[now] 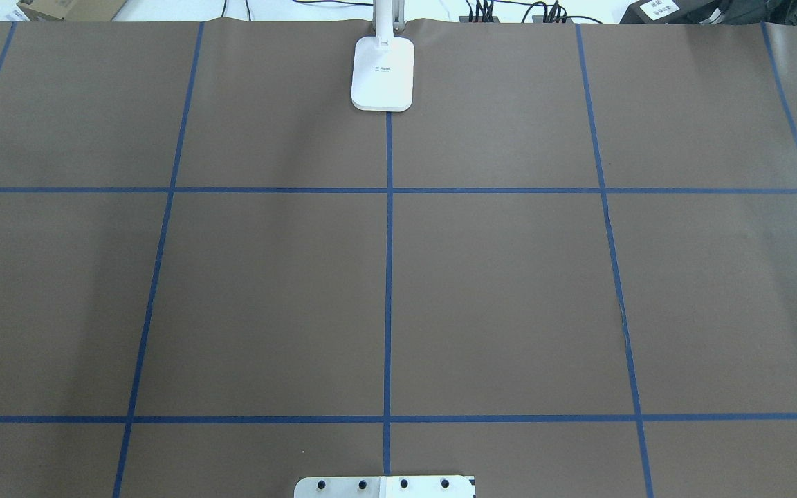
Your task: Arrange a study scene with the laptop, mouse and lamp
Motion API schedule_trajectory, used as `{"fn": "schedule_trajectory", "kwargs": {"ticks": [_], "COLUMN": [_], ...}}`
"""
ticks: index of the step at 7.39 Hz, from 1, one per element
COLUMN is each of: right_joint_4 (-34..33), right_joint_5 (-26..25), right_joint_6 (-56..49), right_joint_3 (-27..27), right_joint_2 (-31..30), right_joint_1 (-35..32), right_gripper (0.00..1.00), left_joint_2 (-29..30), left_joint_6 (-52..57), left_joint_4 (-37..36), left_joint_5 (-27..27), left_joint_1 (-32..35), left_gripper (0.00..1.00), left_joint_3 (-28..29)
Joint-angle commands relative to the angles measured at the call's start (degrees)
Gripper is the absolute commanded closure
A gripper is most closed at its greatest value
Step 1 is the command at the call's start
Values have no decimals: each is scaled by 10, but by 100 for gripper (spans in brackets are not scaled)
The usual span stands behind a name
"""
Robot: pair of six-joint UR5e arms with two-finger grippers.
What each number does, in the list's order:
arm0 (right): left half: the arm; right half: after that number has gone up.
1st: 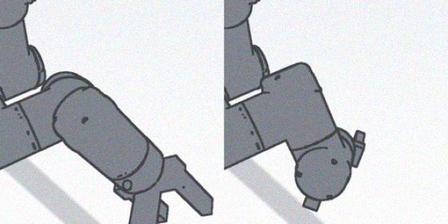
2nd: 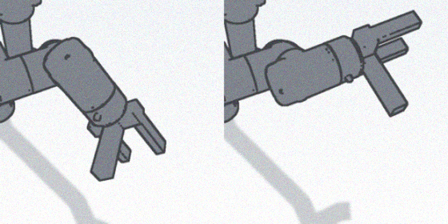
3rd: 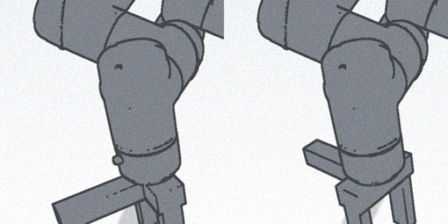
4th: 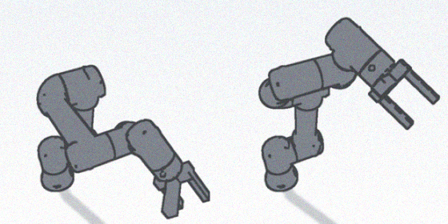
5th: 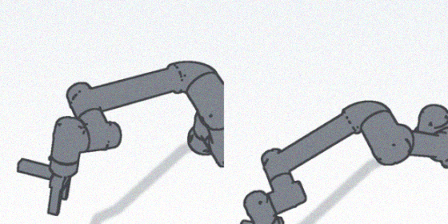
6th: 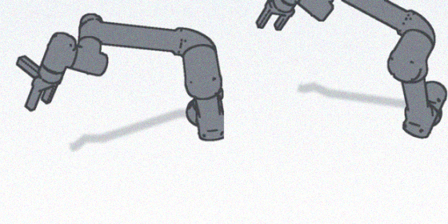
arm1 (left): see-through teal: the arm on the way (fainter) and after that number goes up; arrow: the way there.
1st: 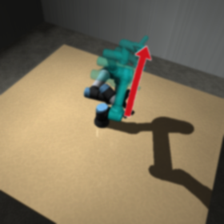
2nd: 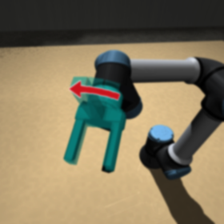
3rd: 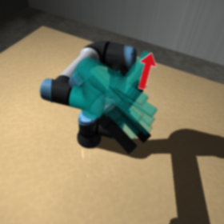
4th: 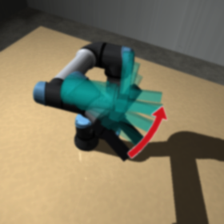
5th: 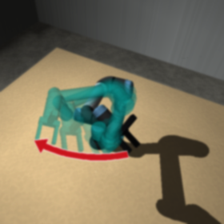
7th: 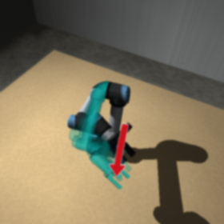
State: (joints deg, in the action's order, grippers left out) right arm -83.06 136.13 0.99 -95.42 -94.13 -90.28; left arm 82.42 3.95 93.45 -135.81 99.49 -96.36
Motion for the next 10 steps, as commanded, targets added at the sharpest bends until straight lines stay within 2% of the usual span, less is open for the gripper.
{"fn": "schedule_trajectory", "kwargs": {"ticks": [1,3,5,6,7,10], "right_joint_4": [0,0,0,0,0,2], "right_joint_5": [18,28,30,33,33,33], "right_joint_6": [1,2,2,2,2,1], "right_joint_3": [2,5,6,6,7,10], "right_joint_2": [0,0,0,-1,-1,-1], "right_joint_1": [0,0,0,0,0,0], "right_gripper": [0,0,0,0,0,0], "left_joint_2": [8,-12,-32,-88,-93,-107], "left_joint_6": [0,3,2,4,0,-48], "left_joint_4": [3,3,0,20,23,2], "left_joint_5": [5,5,6,9,52,79], "left_joint_1": [54,65,171,193,193,201], "left_gripper": [0,0,0,0,0,0], "left_joint_3": [33,29,32,2,-14,-8]}}
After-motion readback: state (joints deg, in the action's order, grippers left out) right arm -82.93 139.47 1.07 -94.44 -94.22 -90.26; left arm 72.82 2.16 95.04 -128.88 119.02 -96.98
